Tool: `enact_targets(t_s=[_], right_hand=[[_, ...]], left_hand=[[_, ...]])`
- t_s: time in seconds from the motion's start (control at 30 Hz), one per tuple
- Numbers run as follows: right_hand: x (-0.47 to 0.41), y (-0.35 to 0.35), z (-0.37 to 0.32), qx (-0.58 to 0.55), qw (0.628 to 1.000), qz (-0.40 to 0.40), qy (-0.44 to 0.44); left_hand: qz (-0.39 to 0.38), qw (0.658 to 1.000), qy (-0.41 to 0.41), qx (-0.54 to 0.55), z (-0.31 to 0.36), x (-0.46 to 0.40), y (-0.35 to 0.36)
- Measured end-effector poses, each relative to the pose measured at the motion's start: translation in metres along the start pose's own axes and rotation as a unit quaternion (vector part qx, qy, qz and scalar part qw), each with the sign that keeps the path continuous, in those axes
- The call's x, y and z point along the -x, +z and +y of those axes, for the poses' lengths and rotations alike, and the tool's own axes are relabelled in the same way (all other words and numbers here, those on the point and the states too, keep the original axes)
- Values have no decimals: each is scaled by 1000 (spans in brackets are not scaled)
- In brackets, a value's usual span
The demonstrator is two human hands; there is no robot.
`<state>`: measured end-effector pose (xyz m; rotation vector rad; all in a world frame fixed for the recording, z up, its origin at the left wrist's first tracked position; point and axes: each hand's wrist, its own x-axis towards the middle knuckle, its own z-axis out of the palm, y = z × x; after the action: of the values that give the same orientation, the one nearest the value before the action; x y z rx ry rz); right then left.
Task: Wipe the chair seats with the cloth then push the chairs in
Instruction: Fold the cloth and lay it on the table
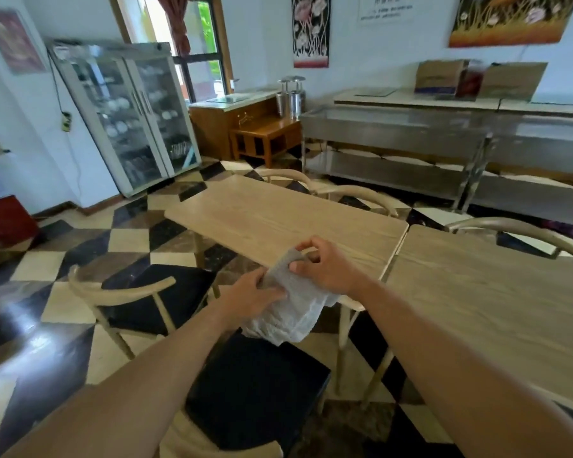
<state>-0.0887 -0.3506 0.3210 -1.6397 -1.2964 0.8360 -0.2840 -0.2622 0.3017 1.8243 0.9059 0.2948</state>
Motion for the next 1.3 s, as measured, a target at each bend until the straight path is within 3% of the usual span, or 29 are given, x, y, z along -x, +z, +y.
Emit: enact_targets(t_s=[0.23, 0.47, 0.53, 0.6, 0.7, 0.9, 1.03, 1.17, 1.3], right_hand=[[-42, 1, 5, 75, 995, 72, 10], [-71, -5, 10, 125, 983, 105, 84], [-74, -14, 14, 131, 979, 123, 97], [-72, -25, 24, 114, 977, 131, 121], [-72, -43, 52, 99, 973, 143, 155], [-91, -81, 126, 108, 961, 151, 206], [-119, -108, 187, 152, 962, 90, 208], [-151, -123, 237, 109, 964, 56, 237], [-185, -144, 288, 78, 957, -29, 279]], left_hand=[[-120, 988, -36, 95, -4, -68, -16], [-275, 941, -28, 196, -5, -136, -32], [-251, 925, -57, 278, -3, -158, -31], [-188, 931, -85, 302, -2, -180, -25], [-146, 956, -71, 246, -3, -214, -9], [-219, 961, -113, 127, -8, -277, 42], [-218, 965, -104, 103, -24, -331, 85], [-256, 965, -51, 31, -49, -379, 110], [-256, 965, -38, -37, -80, -429, 131]])
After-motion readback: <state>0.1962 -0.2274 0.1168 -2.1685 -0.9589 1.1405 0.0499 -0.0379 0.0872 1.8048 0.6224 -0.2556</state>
